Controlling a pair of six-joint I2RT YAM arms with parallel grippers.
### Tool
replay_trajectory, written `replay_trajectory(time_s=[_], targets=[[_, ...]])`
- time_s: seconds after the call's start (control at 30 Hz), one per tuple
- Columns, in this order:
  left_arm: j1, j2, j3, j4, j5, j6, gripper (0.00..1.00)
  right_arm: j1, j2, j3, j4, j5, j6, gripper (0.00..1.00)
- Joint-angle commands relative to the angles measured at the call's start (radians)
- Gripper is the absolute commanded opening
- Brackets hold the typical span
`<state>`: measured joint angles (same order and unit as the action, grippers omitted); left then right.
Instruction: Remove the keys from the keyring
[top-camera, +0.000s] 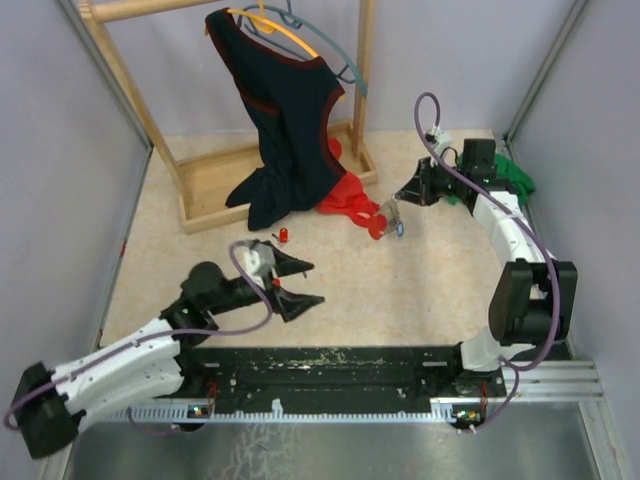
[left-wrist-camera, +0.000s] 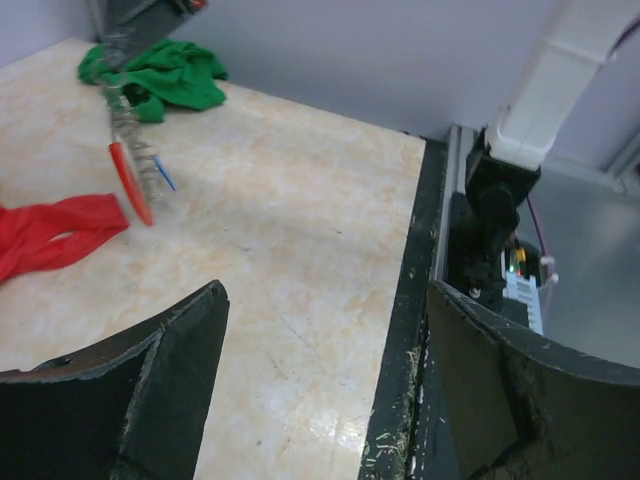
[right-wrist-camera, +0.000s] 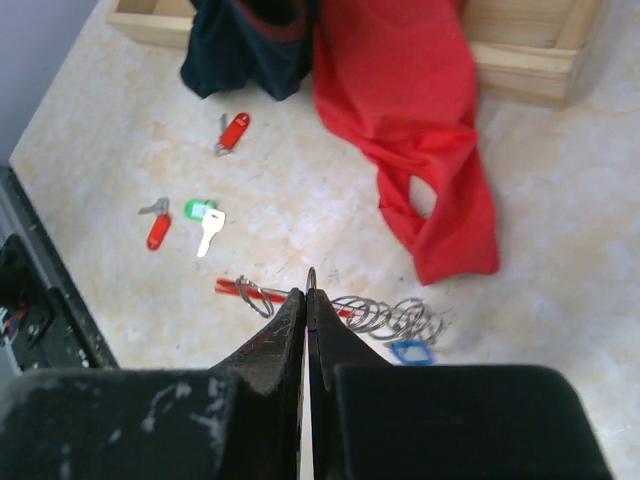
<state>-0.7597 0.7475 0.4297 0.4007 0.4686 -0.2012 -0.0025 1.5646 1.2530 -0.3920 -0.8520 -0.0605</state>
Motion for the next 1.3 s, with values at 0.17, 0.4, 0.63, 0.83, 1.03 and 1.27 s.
replay_trajectory(time_s=[0.17,0.4,0.63,0.83,1.03,1.27], targets=[[-0.272,0.374,-0.070,0.493,-0.350,0.501,0.88,0.050,-0.257,-0.139,-0.019,-0.167,-0.119,0.00],[-0.275,0.614,-0.027,0.828,-0.348,0.321,0.91,0.065,-0.343,-0.256,0.143,-0.259,-0.003,0.00],[-0.353,0.779,0.018,0.989,-0.554,0.245,0.94,0.101,-0.352,-0.296,0.226,-0.266,0.060,0.00],[-0.362,0.858,0.089,0.922,-0.683,0.337,0.93,0.129,-0.353,-0.294,0.225,-0.266,0.059,0.00],[-0.352,0.950,0.119,0.997,-0.781,0.409,0.86,0.133,-0.354,-0.296,0.225,-0.271,0.059,0.00],[-0.303,0.940,0.109,0.949,-0.670,0.408,0.67,0.139,-0.352,-0.295,0.224,-0.281,0.055,0.00]])
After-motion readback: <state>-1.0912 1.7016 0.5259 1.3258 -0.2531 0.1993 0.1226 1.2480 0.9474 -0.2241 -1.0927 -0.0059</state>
